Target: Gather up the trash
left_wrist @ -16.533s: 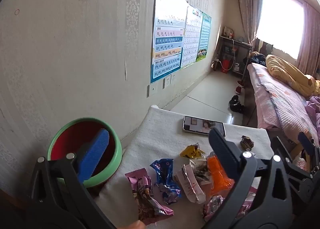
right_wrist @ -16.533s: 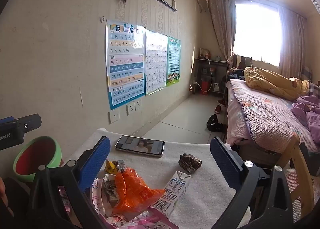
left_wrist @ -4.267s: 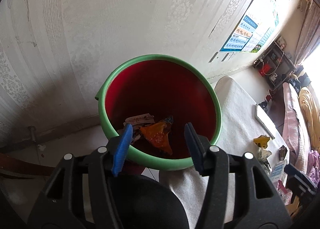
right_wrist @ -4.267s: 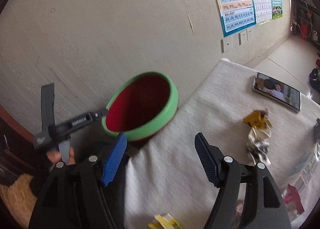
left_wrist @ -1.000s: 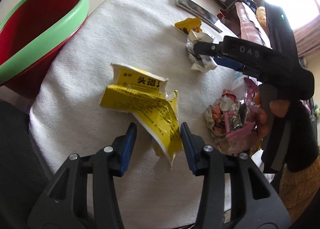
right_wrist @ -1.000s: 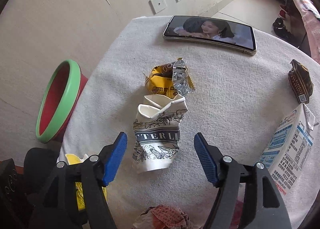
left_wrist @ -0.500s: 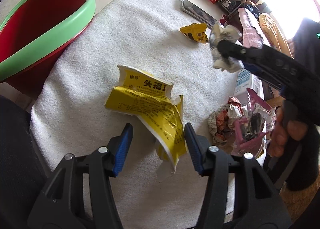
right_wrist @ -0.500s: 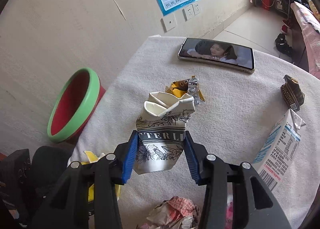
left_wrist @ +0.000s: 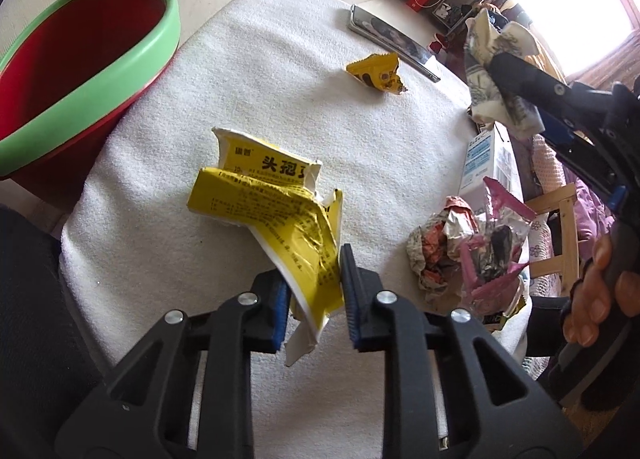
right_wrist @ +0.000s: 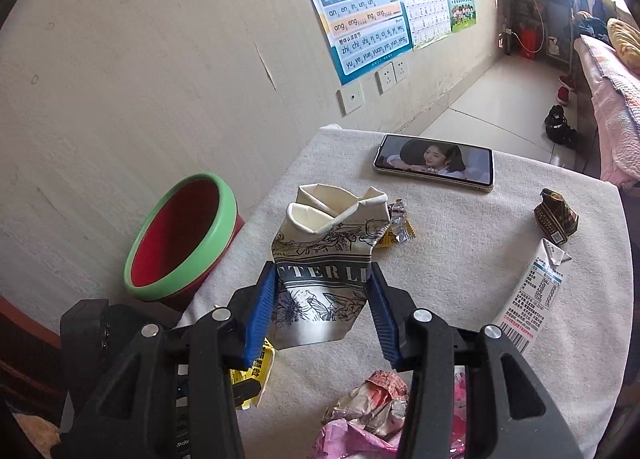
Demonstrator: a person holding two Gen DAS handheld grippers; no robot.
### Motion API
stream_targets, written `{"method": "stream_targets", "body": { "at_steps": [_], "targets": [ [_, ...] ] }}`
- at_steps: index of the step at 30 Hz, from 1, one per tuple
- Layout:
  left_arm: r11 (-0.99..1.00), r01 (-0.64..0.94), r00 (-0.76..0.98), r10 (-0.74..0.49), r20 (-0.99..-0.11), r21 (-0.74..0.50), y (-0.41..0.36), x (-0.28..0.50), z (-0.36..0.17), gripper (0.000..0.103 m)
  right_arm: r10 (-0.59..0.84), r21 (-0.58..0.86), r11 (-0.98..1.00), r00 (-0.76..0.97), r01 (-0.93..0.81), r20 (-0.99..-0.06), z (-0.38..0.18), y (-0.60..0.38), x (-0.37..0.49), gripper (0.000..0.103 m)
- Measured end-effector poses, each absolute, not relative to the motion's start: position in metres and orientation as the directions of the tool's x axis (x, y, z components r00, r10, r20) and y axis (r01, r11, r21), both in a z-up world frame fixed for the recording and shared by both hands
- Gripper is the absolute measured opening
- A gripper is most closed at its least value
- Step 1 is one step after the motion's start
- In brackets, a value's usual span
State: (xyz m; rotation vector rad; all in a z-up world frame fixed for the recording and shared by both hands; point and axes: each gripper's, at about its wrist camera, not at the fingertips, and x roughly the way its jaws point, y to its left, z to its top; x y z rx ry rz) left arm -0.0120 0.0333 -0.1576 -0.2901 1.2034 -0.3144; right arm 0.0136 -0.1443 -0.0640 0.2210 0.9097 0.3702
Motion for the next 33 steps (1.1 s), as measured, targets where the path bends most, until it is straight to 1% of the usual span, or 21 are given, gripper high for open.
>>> {"method": "stream_targets", "body": {
  "at_steps": [10,14,26,33],
  "targets": [
    [0.923,0.082,0.383,-0.378,-0.843,-0.376,0.041,-0.016,-0.147,0.021,0.391,0.323,0.920,0.577,-0.222,-0.717,-0.056,-0.146,0.002,0.044],
    [0.929,0.086,0.424,-0.361,-0.830,-0.360,0.046,-0.014,-0.133,0.021,0.390,0.315,0.921,0.580,-0.231,-0.716,-0.054,-0.142,-0.001,0.044],
    [0.932,0.041,0.509,-0.330,-0.795,-0.360,0.069,-0.007,-0.105,0.020,0.395,0.265,0.917,0.588,-0.298,-0.706,-0.043,-0.117,-0.011,0.044],
    [0.932,0.028,0.539,-0.320,-0.779,-0.363,0.080,-0.006,-0.095,0.020,0.404,0.261,0.912,0.580,-0.317,-0.707,-0.042,-0.109,-0.014,0.044]
  ]
}}
